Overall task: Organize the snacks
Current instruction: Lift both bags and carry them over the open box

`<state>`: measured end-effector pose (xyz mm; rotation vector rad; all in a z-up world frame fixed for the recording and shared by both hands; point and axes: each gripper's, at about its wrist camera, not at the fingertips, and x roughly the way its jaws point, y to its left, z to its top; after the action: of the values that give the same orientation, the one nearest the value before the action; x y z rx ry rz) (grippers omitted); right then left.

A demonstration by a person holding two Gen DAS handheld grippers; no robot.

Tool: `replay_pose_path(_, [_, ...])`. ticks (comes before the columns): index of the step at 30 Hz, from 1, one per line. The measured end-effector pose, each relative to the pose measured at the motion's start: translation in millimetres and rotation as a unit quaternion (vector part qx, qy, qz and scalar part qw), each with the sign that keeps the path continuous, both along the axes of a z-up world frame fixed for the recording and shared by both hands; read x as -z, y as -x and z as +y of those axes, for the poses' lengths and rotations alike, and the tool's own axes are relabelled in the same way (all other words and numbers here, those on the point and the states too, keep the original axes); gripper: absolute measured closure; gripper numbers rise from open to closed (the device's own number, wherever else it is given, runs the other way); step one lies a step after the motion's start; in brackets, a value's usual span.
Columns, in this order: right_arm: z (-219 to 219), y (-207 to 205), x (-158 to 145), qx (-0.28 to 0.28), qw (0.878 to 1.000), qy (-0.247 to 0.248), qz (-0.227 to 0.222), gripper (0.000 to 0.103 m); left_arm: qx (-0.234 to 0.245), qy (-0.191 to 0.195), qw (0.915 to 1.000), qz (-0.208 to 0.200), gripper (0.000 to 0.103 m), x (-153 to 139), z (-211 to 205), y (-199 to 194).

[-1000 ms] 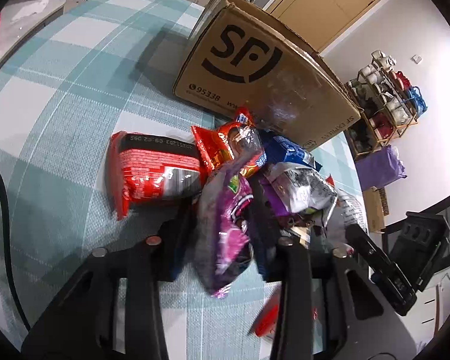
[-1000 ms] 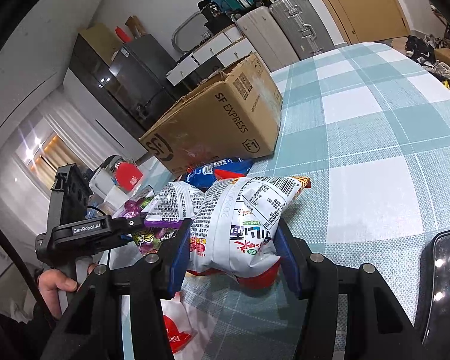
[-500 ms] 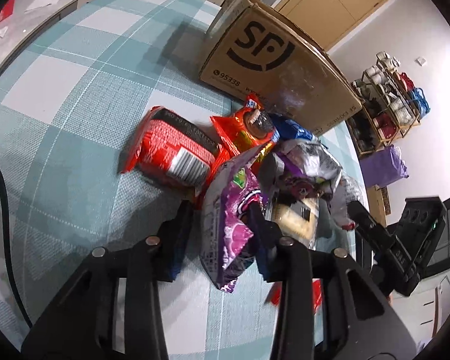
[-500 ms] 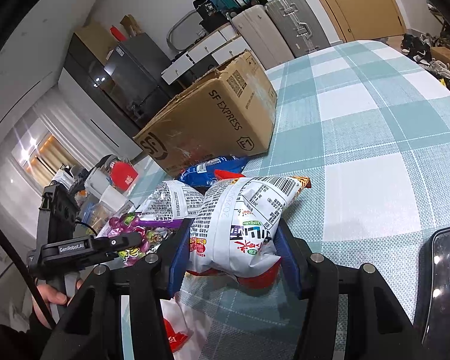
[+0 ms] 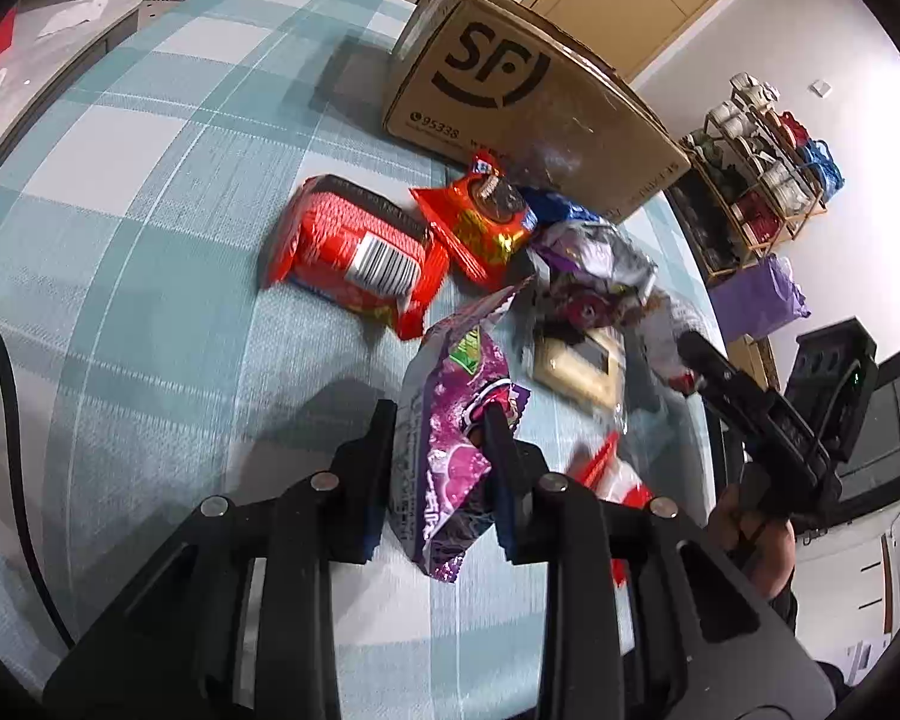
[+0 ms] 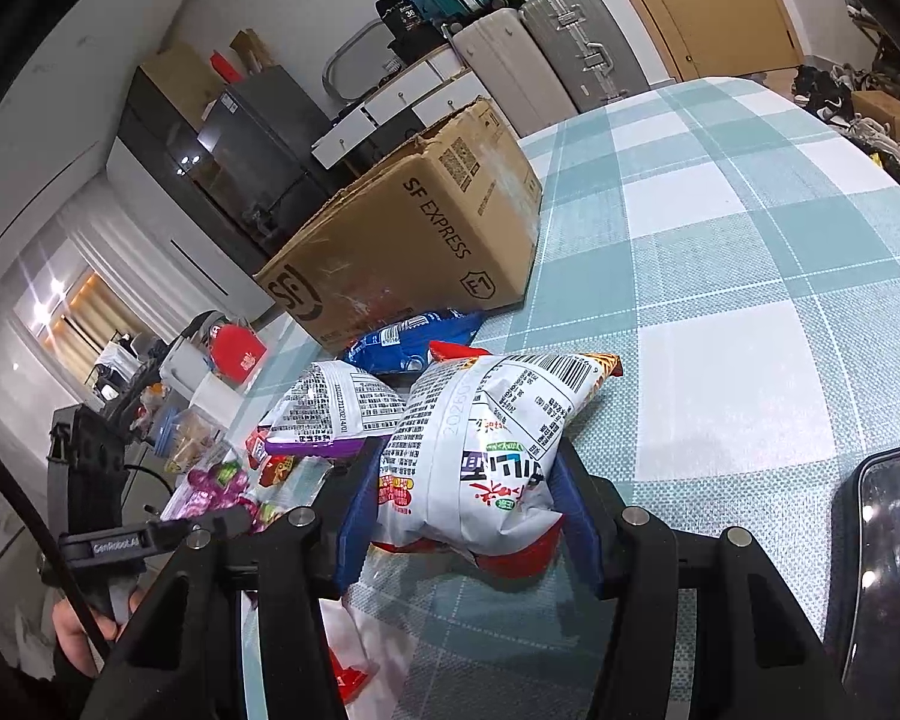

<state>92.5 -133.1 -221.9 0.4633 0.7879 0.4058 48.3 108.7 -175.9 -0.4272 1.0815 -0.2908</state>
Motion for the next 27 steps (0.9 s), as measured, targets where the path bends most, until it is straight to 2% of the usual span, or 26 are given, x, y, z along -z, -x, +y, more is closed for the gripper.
replay_pose_path(4, [-0.5, 3.7, -3.5, 0.007, 1.000, 0.007, -0.013, 0.048, -0.002, -0.012, 0.9998, -0.014, 0.079, -8.8, 2.2, 7.0])
replay_pose_path(9, [-2.5, 8.8, -6.3, 0.010, 1.000, 0.006, -0.023, 0.049, -0.003, -0.060, 0.9962, -0.063, 0.080, -35.2, 1.3, 14.7])
replay_pose_path(16, [-6.8, 17.9, -12.5, 0.017, 1.000, 0.000, -0.024, 0.049, 0.009, -0.056, 0.9941, -0.092, 0.080, -60.1, 3.1, 14.1])
replay_pose_path(23, [0.9, 31.7, -58.7, 0.005, 0.997, 0.011, -0.073, 0.049, 0.023, -0.054, 0.9894, -0.133, 0.080, -94.5, -0.9, 12.0])
replay_pose_path(27, [9.0, 34.7, -88.6, -0.010, 0.995, 0.002, -0.097, 0.049, 0.034, -0.053, 0.9853, -0.158, 0.080, -119.0, -3.4, 3.7])
